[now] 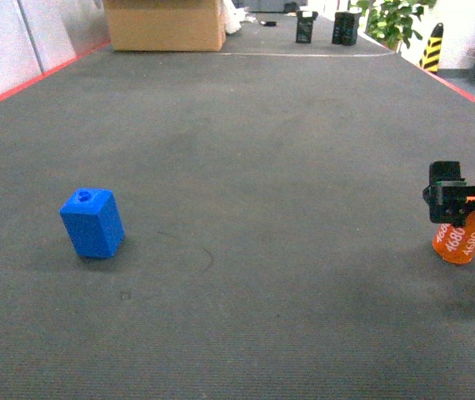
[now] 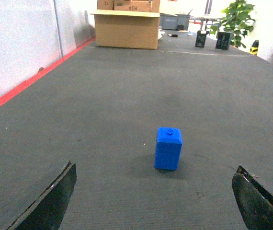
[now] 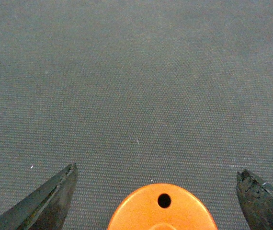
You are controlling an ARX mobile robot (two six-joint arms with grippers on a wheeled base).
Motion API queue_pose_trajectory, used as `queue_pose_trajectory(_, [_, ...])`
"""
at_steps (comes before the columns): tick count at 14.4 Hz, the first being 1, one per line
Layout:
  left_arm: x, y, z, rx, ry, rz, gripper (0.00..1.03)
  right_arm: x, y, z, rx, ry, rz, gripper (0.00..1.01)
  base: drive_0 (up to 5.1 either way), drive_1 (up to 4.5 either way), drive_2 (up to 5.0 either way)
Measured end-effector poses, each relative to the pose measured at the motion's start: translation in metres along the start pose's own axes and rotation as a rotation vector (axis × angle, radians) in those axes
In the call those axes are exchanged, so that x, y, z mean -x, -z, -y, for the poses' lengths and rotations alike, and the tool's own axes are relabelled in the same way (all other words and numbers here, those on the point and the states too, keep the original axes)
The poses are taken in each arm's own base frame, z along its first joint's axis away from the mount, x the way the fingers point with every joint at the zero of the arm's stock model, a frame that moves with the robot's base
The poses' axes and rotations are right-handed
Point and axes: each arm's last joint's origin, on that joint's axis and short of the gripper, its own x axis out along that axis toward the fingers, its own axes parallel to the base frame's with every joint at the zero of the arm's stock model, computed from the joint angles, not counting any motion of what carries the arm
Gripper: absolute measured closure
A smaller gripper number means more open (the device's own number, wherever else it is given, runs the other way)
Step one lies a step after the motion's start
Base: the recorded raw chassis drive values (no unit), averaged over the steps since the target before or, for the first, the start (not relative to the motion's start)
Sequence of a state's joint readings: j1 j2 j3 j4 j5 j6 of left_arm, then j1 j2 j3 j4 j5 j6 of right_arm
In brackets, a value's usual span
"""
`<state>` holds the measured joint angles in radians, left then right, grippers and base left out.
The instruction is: Sort blue parts and orange caps into right shelf containers
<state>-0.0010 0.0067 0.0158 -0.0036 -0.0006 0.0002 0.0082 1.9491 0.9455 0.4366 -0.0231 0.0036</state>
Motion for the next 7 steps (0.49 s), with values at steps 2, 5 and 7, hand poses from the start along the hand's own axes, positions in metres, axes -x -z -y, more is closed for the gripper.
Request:
queue_pose_trajectory(2, [0.000, 0.000, 0.000, 0.000, 0.000, 0.000, 0.05, -0.015, 0.009, -0.002, 0.004, 0.010, -0.019, 0.18, 0.0, 0.00, 0.0])
queue_pose_trajectory(5, [-0.001, 0.002, 0.002, -0.014, -0.058, -0.136, 0.05, 0.085, 0.039, -0.003, 0.034, -0.020, 0.129, 0.59, 0.0, 0.00, 0.0])
queue_pose_trajectory(7, [-0.030, -0.027, 0.008, -0.023, -0.053, -0.207, 0.05, 0.116, 0.061, -0.005, 0.009, -0.012, 0.109, 0.59, 0.0, 0.00, 0.0])
